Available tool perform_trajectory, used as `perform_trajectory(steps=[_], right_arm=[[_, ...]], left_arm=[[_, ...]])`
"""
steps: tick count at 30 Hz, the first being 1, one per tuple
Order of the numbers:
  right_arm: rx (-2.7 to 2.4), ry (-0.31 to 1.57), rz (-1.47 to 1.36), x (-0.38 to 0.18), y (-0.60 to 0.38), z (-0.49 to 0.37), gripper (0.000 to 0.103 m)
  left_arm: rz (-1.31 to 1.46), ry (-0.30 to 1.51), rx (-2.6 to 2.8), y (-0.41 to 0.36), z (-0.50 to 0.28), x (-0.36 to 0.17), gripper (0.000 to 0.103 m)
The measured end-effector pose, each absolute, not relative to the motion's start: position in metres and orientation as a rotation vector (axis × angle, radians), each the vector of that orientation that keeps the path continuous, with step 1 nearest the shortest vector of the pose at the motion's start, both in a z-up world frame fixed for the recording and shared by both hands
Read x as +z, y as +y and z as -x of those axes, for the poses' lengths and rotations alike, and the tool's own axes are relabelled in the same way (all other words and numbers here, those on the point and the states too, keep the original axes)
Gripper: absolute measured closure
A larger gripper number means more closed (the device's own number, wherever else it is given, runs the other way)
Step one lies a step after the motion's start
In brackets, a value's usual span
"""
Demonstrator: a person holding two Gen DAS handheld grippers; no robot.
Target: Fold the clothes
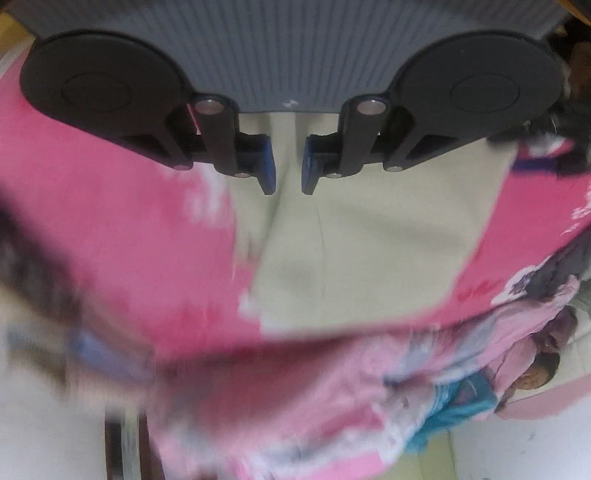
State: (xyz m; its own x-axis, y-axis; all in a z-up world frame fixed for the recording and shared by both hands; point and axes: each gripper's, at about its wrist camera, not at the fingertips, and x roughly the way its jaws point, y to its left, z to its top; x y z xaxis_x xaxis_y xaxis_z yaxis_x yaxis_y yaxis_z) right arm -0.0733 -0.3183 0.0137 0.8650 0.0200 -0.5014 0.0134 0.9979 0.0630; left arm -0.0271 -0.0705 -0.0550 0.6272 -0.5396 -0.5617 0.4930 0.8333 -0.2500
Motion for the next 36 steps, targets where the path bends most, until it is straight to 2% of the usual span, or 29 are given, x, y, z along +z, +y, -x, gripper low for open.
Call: perform_trajectory(steps=[2,5,9,10,12,16,19,21,22,27,31,32,34,36], right_arm=[[0.109,0.468,-0.052,0.031,-0.296,0.056,0.089],[0.212,0.492,-0.004,0.025,-0.265,0.012,0.089],[0.206,0.640,-0.022,-0.040,-0.265,-0.054,0.092],[0.209,0.643,-0.058,-0.042,-0.268,-0.058,0.092],[0.184,0.686,-0.028,-0.022,-0.263,-0.061,0.092],[0.200,0.632,0.026,0.016,-0.243,-0.056,0.091],[0.220,0.660,0.034,0.000,-0.231,-0.080,0.091],[0.191,0.732,0.068,-0.049,-0.226,-0.102,0.092],[0.175,0.722,0.071,-0.056,-0.224,-0.106,0.092],[0.162,0.755,0.082,-0.028,-0.220,-0.112,0.091],[0.224,0.664,-0.006,0.007,-0.221,-0.102,0.091],[0.241,0.673,0.004,0.005,-0.219,-0.104,0.091],[0.203,0.783,0.069,-0.036,-0.209,-0.119,0.093],[0.175,0.774,0.049,-0.059,-0.212,-0.125,0.093]], left_arm=[[0.091,0.667,-0.597,-0.069,0.027,-0.057,0.012],[0.087,0.656,-0.595,-0.069,0.029,-0.059,0.012],[0.094,0.645,-0.583,-0.068,0.027,-0.062,0.012],[0.106,0.653,-0.591,-0.067,0.025,-0.062,0.012],[0.113,0.655,-0.608,-0.066,0.023,-0.063,0.012],[0.116,0.628,-0.617,-0.064,0.027,-0.067,0.012],[0.095,0.615,-0.619,-0.065,0.029,-0.068,0.012],[0.100,0.619,-0.616,-0.065,0.026,-0.068,0.014],[0.104,0.618,-0.617,-0.064,0.025,-0.069,0.014],[0.113,0.601,-0.634,-0.060,0.027,-0.071,0.014],[0.121,0.594,-0.645,-0.058,0.026,-0.073,0.014],[0.124,0.593,-0.645,-0.058,0.026,-0.073,0.014],[0.134,0.591,-0.642,-0.057,0.026,-0.075,0.014],[0.138,0.600,-0.641,-0.057,0.025,-0.075,0.015]])
